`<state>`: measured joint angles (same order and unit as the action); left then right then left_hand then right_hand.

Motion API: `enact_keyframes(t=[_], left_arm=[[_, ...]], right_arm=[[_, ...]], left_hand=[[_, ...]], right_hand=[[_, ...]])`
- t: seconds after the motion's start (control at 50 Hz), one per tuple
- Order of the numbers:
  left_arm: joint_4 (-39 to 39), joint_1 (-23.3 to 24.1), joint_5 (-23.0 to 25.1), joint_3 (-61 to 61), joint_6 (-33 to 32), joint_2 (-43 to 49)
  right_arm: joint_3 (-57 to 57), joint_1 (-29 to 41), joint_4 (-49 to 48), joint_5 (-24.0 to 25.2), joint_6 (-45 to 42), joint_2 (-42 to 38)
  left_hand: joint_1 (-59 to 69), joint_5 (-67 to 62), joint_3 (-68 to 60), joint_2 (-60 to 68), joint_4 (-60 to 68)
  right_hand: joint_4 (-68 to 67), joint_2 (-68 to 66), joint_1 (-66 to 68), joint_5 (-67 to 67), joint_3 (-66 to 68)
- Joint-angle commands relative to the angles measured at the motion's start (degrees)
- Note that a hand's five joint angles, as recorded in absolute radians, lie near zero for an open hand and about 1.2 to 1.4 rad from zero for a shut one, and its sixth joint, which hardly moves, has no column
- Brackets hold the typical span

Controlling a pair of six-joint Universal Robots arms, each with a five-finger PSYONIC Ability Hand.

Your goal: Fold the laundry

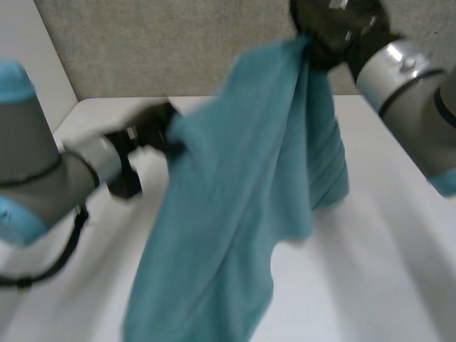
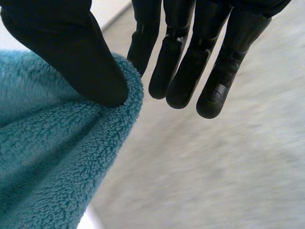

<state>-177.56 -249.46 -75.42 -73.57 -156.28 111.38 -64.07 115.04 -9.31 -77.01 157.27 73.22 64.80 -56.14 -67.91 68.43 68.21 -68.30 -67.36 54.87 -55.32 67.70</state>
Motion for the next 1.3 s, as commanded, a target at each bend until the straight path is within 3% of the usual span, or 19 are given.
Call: enact_keyframes(t=[0.02,0.12,0.28,0.32,0.38,0.5,0.52,0.54,0.56,0.6,0.64,0.72,0.82,0.9,1.04,1.14,1.18,1.26,1.3], left_arm=[[-8.95,-0.5,-8.86,13.72,-3.85,-3.54],[-16.59,0.21,-9.74,10.82,-8.6,-8.37],[-19.06,1.44,-9.66,-3.42,-15.81,-10.92],[-18.18,1.79,-9.57,-9.8,-19.13,-10.66],[-16.78,2.75,-9.74,-15.78,-22.64,-10.05],[-16.33,4.69,-9.74,-22.67,-27.85,-9.43],[-16.33,5.04,-9.74,-24.23,-28.72,-9.78],[-16.33,5.3,-9.74,-25.47,-29.68,-9.95],[-16.33,5.3,-9.74,-25.48,-29.69,-9.96],[-16.16,5.57,-9.83,-26.45,-30.05,-10.13],[-15.98,6.09,-9.83,-28.11,-30.13,-11.18],[-15.8,6.45,-9.66,-29.43,-30.13,-12.42],[-15.19,6.62,-9.66,-31.37,-30.22,-14.44],[-13.96,6.71,-9.66,-33.56,-30.13,-17.59],[-13.43,6.89,-9.66,-37.26,-30.22,-21.38],[-13.61,6.89,-9.74,-39.19,-30.13,-23.22],[-13.61,6.8,-9.74,-39.36,-30.13,-23.23],[-13.61,6.53,-9.83,-39.45,-30.13,-23.14],[-13.61,6.27,-9.83,-39.63,-29.96,-23.14]], right_arm=[[2.11,0.98,-17.94,-6.93,2.51,-0.71],[-3.61,1.94,-24.0,-6.31,7.17,0.52],[-19.87,0.89,-17.5,2.48,8.05,6.76],[-25.9,0.54,-11.03,7.64,6.91,8.52],[-31.0,-2.0,-3.21,11.34,2.62,9.48],[-35.16,-4.91,11.68,14.08,-9.62,10.9],[-35.25,-5.35,17.6,14.17,-13.8,10.81],[-34.64,-5.7,23.49,14.08,-18.1,10.89],[-34.63,-5.7,23.55,14.08,-18.14,10.9],[-30.88,-6.23,32.04,14.25,-22.96,10.72],[-28.07,-6.14,32.94,14.08,-22.28,10.46],[-22.77,-5.88,31.37,14.17,-16.39,9.58],[-11.98,-6.41,26.98,14.52,-1.3,3.54],[-6.1,-5.62,27.5,13.73,1.19,-2.0],[6.32,-2.98,33.83,12.23,-3.2,-15.47],[16.68,-1.31,41.73,2.5,-11.01,-26.18],[17.65,-1.31,42.26,1.43,-12.24,-27.59],[18.37,-1.31,42.44,0.9,-13.84,-29.53],[18.28,-1.31,42.35,1.51,-14.27,-31.37]], left_hand=[[15.2,-13.86,-12.09,11.57,11.79],[15.2,-13.86,-12.09,11.57,11.79],[15.2,-13.86,-12.09,11.57,11.79],[15.2,-13.86,-12.09,11.57,11.79],[15.2,-13.86,-12.09,11.57,11.79],[15.2,-13.86,-12.09,11.57,11.79],[15.2,-13.86,-12.09,11.57,11.79],[15.2,-13.86,-12.09,11.57,11.79],[15.2,-13.86,-12.09,11.57,11.79],[15.2,-13.86,-12.09,11.57,11.79],[15.2,-13.86,-12.09,11.57,11.79],[15.2,-13.86,-12.09,11.57,11.79],[15.2,-13.86,-12.09,11.57,11.79],[15.2,-13.86,-12.09,11.57,11.79],[15.2,-13.86,-12.09,11.57,11.79],[15.2,-13.86,-12.09,11.57,11.79],[15.2,-13.86,-12.09,11.57,11.79],[15.2,-13.86,-12.09,11.57,11.79],[15.2,-13.86,-12.09,11.57,11.79]], right_hand=[[-11.69,-12.64,25.13,-14.68,12.3],[-11.69,-12.64,25.13,-14.68,12.3],[-11.69,-12.64,25.13,-14.68,12.3],[-11.69,-12.64,25.13,-14.68,12.3],[-11.69,-12.64,25.13,-14.68,12.3],[-11.69,-12.64,25.13,-14.68,12.3],[-6.59,-7.53,20.03,-9.57,7.2],[17.77,16.83,-4.34,14.79,-17.16],[18.02,17.07,-4.58,15.03,-17.41],[52.36,51.41,-38.92,49.37,-51.75],[58.31,57.36,-44.87,55.32,-57.7],[58.31,57.36,-44.87,55.32,-57.7],[56.38,55.44,-42.95,53.4,-55.77],[52.68,51.74,-39.25,49.7,-52.07],[39.38,38.44,-25.95,36.4,-38.77],[28.82,27.87,-15.38,25.83,-28.21],[23.62,22.68,-10.19,20.64,-23.01],[21.38,20.44,-7.95,18.4,-20.77],[29.23,28.29,-15.8,26.25,-28.62]])
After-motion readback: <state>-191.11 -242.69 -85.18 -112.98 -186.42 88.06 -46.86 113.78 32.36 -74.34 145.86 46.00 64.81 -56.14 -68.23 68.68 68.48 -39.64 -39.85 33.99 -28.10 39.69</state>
